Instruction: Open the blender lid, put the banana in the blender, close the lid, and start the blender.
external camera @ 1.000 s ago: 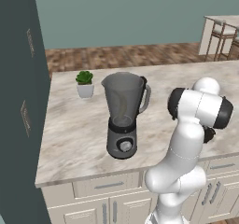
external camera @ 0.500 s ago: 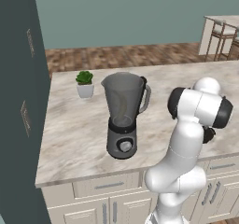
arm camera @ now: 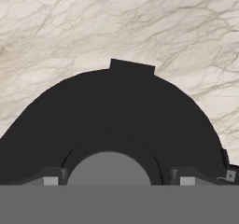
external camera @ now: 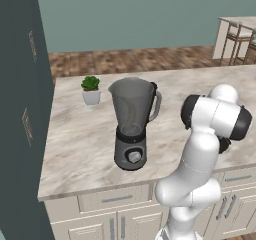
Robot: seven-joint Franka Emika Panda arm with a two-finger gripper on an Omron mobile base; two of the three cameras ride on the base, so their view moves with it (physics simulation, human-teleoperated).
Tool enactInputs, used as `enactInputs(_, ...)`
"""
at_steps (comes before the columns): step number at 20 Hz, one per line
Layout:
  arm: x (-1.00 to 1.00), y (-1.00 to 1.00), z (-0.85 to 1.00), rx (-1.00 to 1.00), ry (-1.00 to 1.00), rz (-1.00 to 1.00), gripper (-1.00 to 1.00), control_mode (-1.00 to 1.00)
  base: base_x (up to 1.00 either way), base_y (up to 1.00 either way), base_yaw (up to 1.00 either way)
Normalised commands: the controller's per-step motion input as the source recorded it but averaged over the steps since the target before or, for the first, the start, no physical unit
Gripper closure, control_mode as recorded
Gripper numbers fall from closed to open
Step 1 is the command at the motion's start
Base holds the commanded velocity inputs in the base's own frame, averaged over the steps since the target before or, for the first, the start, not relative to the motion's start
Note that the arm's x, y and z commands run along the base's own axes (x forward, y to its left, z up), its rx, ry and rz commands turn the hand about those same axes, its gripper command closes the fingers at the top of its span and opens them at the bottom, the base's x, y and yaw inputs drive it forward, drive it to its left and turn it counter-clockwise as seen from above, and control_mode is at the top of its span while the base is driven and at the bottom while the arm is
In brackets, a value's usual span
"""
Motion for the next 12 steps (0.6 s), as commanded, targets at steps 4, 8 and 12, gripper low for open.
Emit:
enactInputs(4, -0.27, 0.23, -0.3, 0.0, -0.03, 0.0, 1.0, -1.0, 0.0, 0.0, 0.0)
enactInputs(8, -0.34, 0.29, -0.16, 0.0, -0.07, 0.0, 1.0, -1.0, 0.0, 0.0, 0.0)
enactInputs(12, -0.39, 0.3, -0.11, 0.0, -0.07, 0.0, 1.0, -1.0, 0.0, 0.0, 0.0)
